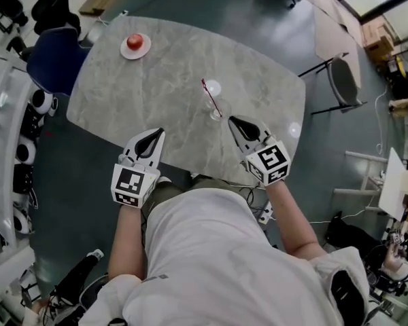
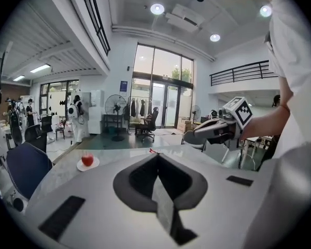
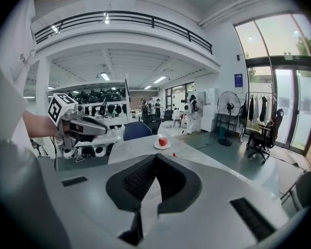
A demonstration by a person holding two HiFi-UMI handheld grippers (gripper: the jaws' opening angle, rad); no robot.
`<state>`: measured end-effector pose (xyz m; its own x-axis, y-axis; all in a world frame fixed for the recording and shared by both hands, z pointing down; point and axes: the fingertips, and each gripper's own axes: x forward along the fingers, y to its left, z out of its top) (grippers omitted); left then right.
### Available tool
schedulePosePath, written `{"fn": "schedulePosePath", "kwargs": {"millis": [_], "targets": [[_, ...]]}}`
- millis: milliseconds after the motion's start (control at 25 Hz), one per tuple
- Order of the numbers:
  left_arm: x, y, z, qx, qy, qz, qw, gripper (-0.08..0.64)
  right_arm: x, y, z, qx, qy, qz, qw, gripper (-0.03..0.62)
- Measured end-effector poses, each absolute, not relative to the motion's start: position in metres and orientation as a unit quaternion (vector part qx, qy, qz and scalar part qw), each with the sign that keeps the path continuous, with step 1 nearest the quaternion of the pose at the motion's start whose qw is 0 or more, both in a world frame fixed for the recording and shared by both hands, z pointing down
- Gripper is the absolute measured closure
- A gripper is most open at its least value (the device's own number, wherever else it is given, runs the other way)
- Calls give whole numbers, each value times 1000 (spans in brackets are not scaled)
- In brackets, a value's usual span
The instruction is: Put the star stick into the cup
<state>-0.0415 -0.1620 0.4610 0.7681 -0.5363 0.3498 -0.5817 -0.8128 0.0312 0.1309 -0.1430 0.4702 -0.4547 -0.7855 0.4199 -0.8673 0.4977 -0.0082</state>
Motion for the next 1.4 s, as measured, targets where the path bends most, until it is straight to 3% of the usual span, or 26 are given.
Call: {"fn": "schedulePosePath", "kwargs": {"millis": [560,1400], "targets": [[-2,-138,415,971,-211,105,33,558,115,-67,433,531,-835,83,115,581],[16,-100,411,982,-161,90,25,558,127,-20,437,580,-806,89,83,581]]}}
